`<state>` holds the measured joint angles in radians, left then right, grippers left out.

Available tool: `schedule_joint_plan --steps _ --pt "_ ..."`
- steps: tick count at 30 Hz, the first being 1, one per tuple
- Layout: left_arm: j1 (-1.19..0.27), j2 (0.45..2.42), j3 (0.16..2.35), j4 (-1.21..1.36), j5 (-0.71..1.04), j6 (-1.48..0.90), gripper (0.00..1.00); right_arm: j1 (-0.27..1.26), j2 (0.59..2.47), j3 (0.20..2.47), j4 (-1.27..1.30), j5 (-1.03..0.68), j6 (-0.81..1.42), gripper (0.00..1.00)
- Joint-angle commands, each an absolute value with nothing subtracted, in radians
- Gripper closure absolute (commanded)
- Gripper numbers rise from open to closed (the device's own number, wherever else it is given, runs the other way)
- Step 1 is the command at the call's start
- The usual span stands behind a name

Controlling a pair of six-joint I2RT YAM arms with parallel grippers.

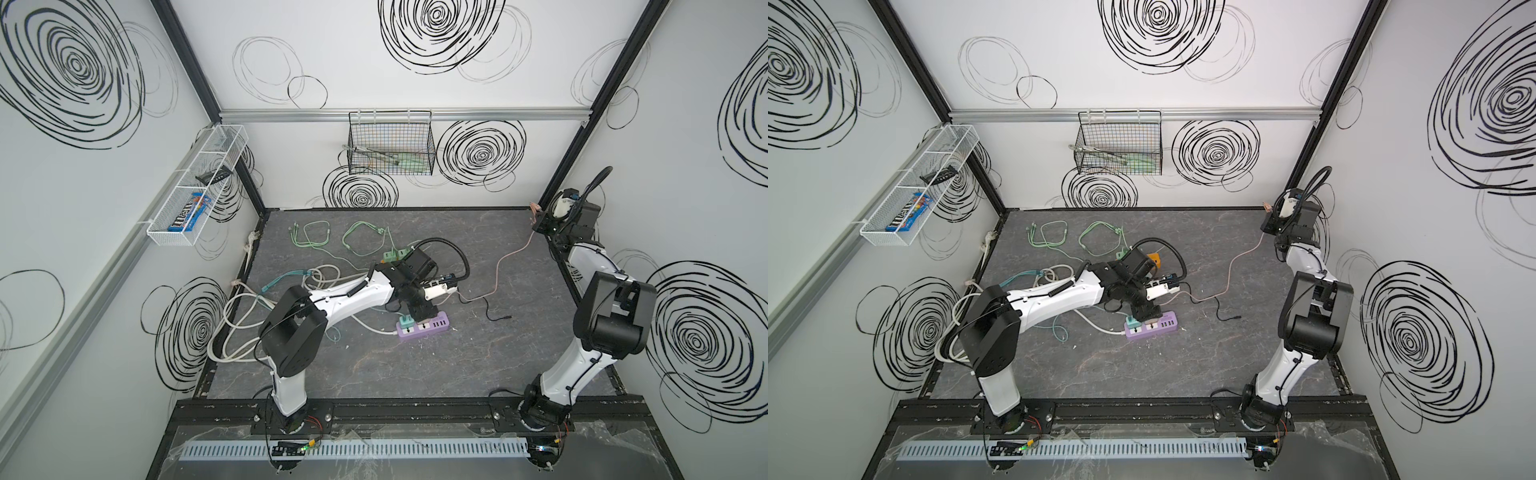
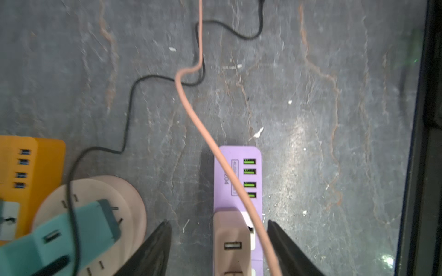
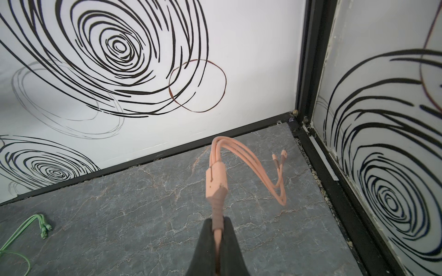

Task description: Insert the plug

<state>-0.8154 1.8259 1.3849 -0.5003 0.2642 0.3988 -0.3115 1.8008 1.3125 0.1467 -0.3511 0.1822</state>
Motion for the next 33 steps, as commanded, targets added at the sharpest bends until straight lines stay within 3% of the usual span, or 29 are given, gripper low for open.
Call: schedule_joint_plan --steps 1,5,9,15,17,21,25,27,33 --pt "-0.817 1.734 1.429 -0.540 0.272 0.425 0.26 -0.284 1.770 1.293 0.175 -0.368 0.188 1.00" --pt "-0.802 1.618 1.375 -0.492 0.270 0.411 0.16 -0.247 1.789 1.296 0.191 -0.396 0.186 1.00" --pt "-0.750 1.458 1.234 -0.280 0.188 0.315 0.02 -0.194 1.826 1.302 0.220 -0.429 0.186 1.00" --pt "-0.667 1.318 1.030 0.035 -0.200 0.111 0.04 -0.109 1.887 1.339 0.233 -0.396 0.164 0.98" --pt "-0.642 1.299 0.984 0.085 -0.349 0.041 0.04 -0.094 1.897 1.347 0.230 -0.338 0.171 0.86" --pt "-0.574 1.278 0.887 0.174 -0.544 -0.084 0.04 -0.083 1.879 1.338 0.215 -0.244 0.187 0.47" --pt "-0.499 1.266 0.793 0.290 -0.651 -0.177 0.04 -0.084 1.819 1.284 0.198 -0.144 0.202 0.30" --pt "-0.463 1.256 0.736 0.384 -0.696 -0.192 0.04 -0.085 1.769 1.238 0.192 -0.099 0.211 0.02" --pt "-0.352 1.233 0.600 0.580 -0.805 -0.167 0.04 -0.084 1.581 1.006 0.255 0.061 0.238 0.03"
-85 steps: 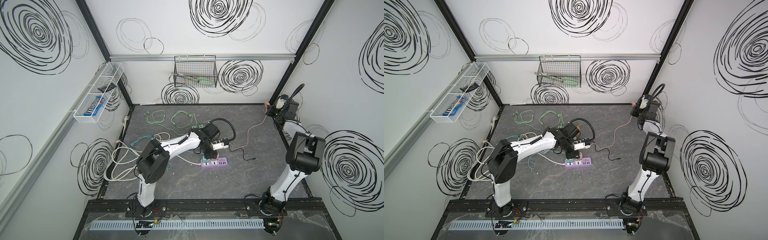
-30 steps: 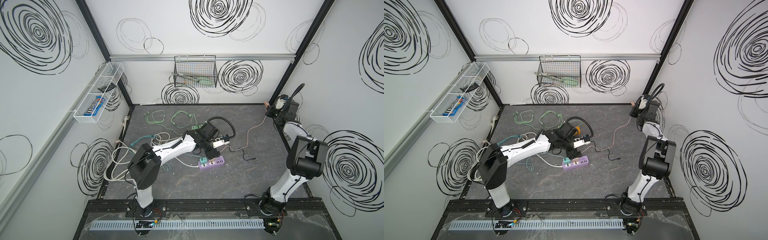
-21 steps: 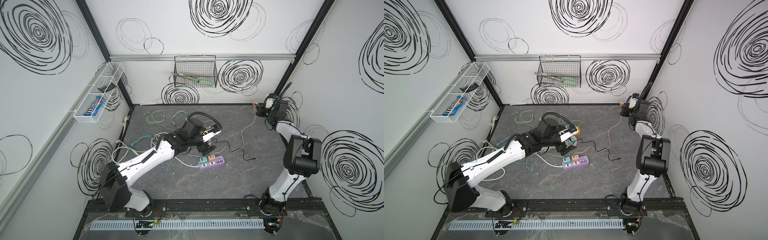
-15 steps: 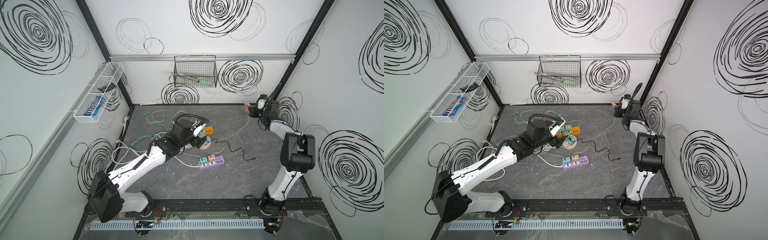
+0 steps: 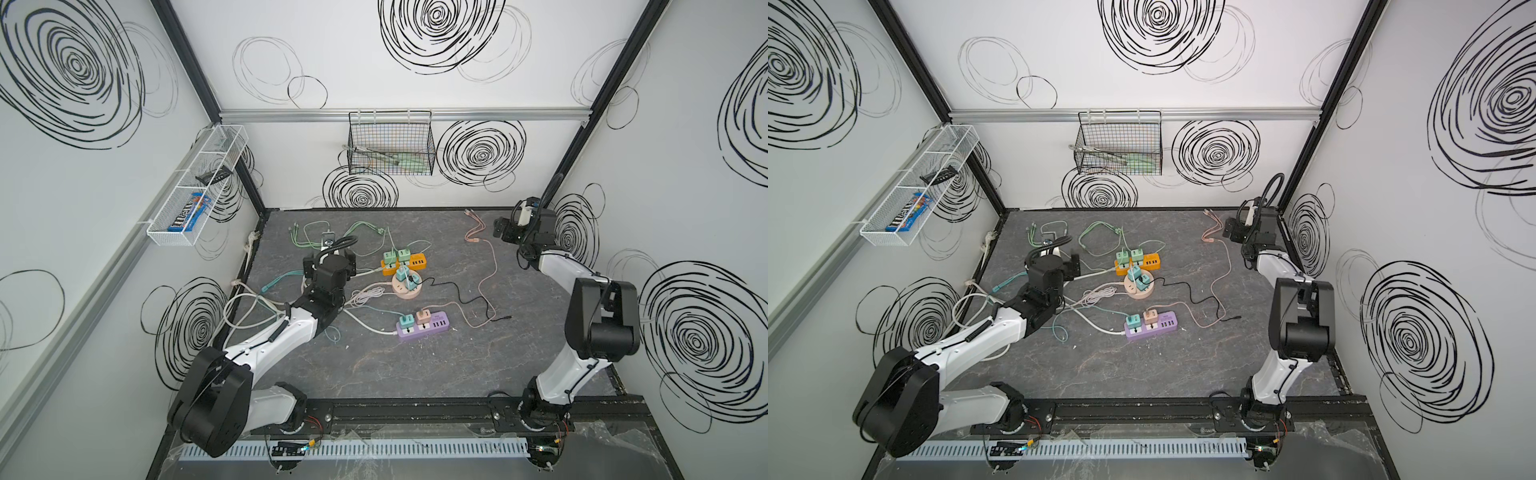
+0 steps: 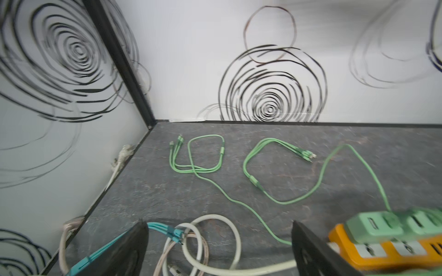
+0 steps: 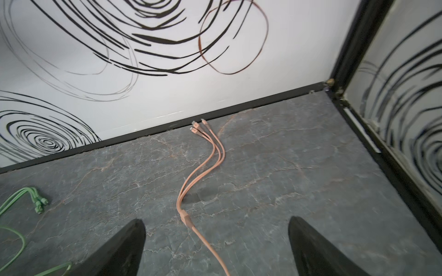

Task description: Insert the plug

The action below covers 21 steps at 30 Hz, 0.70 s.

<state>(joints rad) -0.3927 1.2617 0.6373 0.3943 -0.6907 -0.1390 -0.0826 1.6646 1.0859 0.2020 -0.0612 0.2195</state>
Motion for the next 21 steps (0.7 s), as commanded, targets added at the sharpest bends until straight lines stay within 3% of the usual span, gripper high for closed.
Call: schedule_joint_plan --steps 1,10,15,21 --pt "-0.336 1.231 0.583 0.618 -0.828 -0.164 0.04 -0.084 1.547 0.955 0.277 0.089 0.238 0.03" --pt "-0.211 1.217 0.380 0.835 -0.951 -0.115 0.04 -0.081 1.348 0.601 0.453 0.305 0.311 0.03" --pt "-0.167 1.258 0.286 0.890 -0.845 -0.151 0.04 -0.081 1.350 0.457 0.665 0.306 0.294 0.03" --pt "-0.077 1.317 0.311 0.863 -0.640 -0.174 0.04 -0.059 1.391 0.424 0.732 0.250 0.226 0.03"
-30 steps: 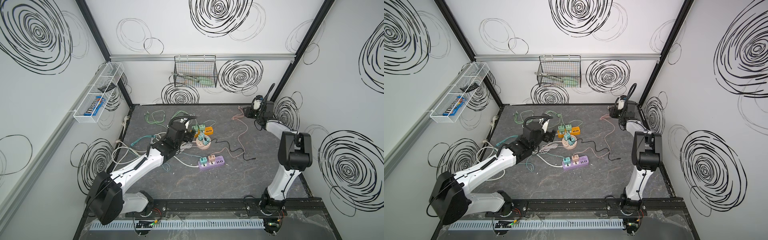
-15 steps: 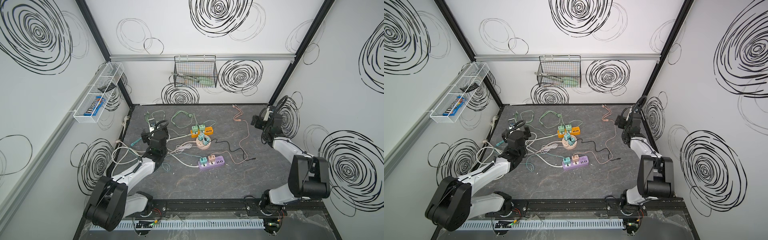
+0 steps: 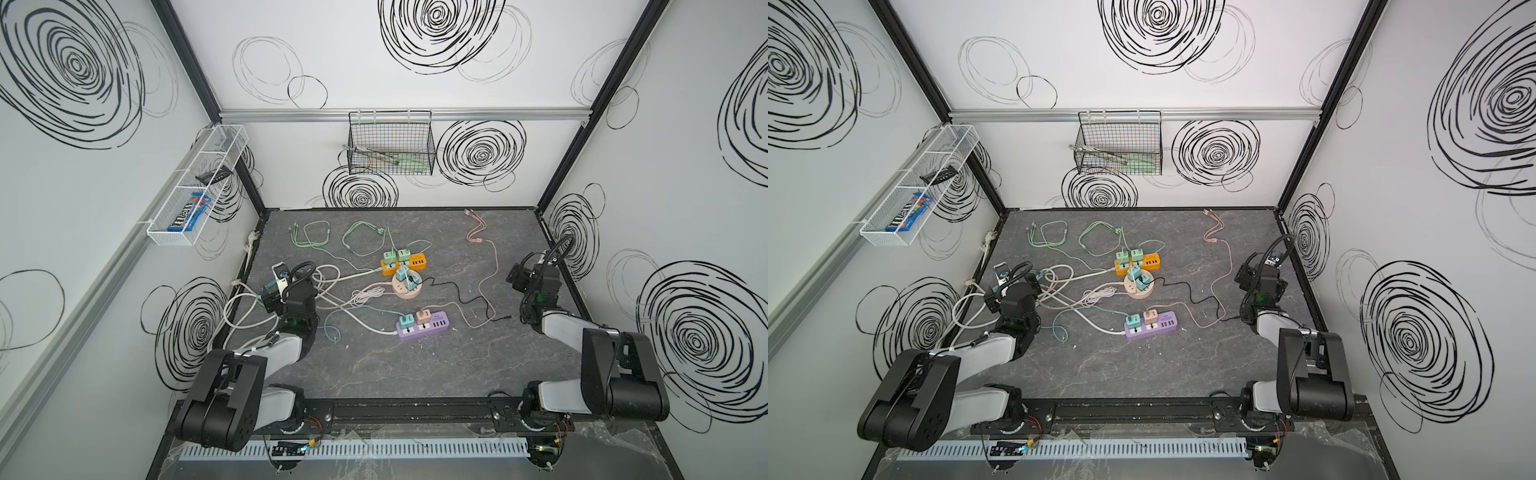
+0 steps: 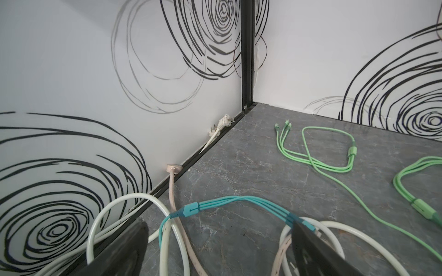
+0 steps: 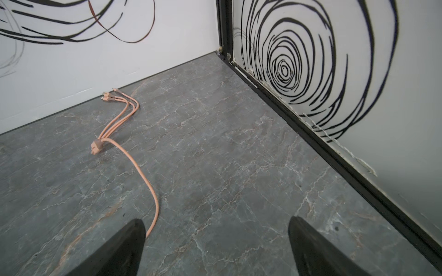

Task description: Insert the plug

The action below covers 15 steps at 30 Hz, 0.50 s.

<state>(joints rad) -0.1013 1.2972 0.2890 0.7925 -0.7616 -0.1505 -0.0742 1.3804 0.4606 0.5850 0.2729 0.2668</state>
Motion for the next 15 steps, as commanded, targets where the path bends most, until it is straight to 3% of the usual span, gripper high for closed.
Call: schedule_joint_plan --steps 1,9,13,15 --pt "-0.077 1.323 0.311 0.878 -0.618 -0.163 0.04 -0.050 1.390 0.391 0.781 0.240 0.210 0.03" --pt "-0.084 1.339 0.279 1.014 -0.442 -0.041 0.04 0.026 1.453 0.167 1.254 0.079 0.026 0.03" --pt "-0.106 1.332 0.248 1.079 -0.346 -0.005 0.04 0.026 1.462 0.232 1.133 0.078 0.038 0.03" --pt "-0.113 1.341 0.177 1.242 -0.243 0.006 0.04 0.014 1.477 0.265 1.085 0.080 0.057 0.03"
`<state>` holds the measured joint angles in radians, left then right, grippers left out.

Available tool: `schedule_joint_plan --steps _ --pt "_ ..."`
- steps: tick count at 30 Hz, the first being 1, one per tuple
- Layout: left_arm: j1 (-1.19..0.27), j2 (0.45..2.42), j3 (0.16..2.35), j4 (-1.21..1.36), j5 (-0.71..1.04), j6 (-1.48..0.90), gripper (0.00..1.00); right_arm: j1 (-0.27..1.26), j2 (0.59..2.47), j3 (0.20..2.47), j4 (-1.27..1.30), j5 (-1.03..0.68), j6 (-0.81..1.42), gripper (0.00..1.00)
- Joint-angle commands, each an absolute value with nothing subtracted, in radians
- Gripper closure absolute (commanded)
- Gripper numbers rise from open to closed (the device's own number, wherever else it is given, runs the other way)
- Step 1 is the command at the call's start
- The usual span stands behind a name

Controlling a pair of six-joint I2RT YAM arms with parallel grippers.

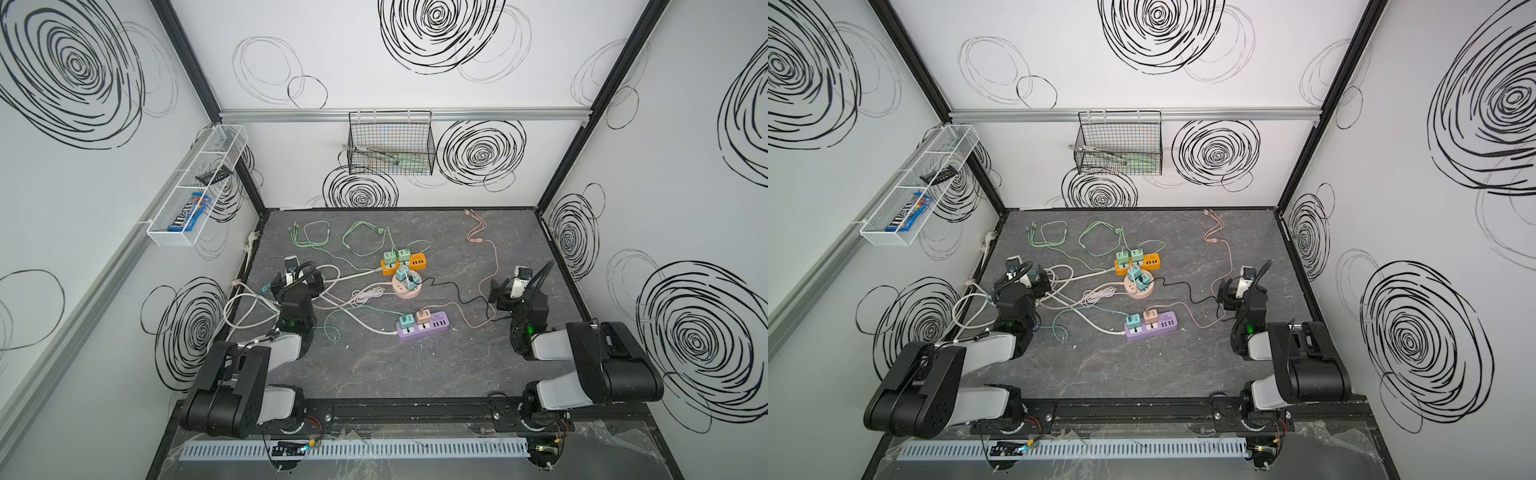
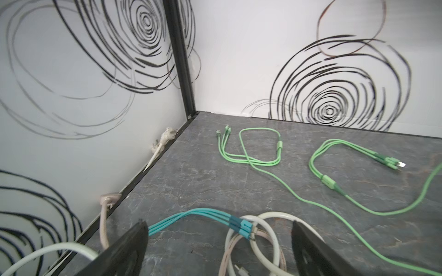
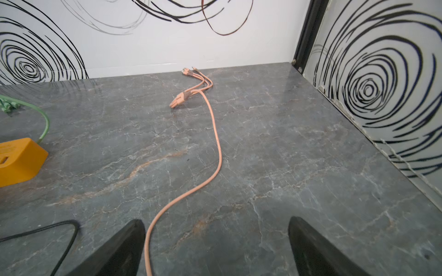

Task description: Insert the plug

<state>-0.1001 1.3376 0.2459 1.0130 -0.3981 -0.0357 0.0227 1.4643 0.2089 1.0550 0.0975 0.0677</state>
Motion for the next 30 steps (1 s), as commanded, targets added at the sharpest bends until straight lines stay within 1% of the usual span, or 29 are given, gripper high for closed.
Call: schedule_joint_plan --steps 1,3,5,8,10,20,24,30 --pt "-0.116 1.367 0.140 1.339 -0.217 0.021 0.04 0.004 1.475 0.267 1.080 0.066 0.065 0.03" --pt "-0.121 1.449 0.105 1.498 -0.223 0.026 0.04 0.000 1.475 0.268 1.080 0.064 0.068 0.03" --pt "-0.126 1.525 0.119 1.554 -0.231 0.039 0.04 0.000 1.476 0.267 1.082 0.064 0.066 0.03" --pt "-0.122 1.485 0.166 1.391 -0.292 0.000 0.04 0.001 1.476 0.267 1.083 0.064 0.067 0.03" --pt "-0.084 1.501 0.167 1.421 -0.296 -0.041 0.04 0.000 1.477 0.266 1.083 0.064 0.067 0.03" --pt "-0.106 1.499 0.167 1.417 -0.306 -0.021 0.04 0.001 1.477 0.266 1.083 0.064 0.067 0.03" --pt "-0.090 1.499 0.175 1.399 -0.274 -0.030 0.04 0.001 1.477 0.266 1.083 0.064 0.067 0.03" --pt "-0.095 1.499 0.167 1.416 -0.282 -0.024 0.04 0.002 1.477 0.266 1.083 0.065 0.066 0.03"
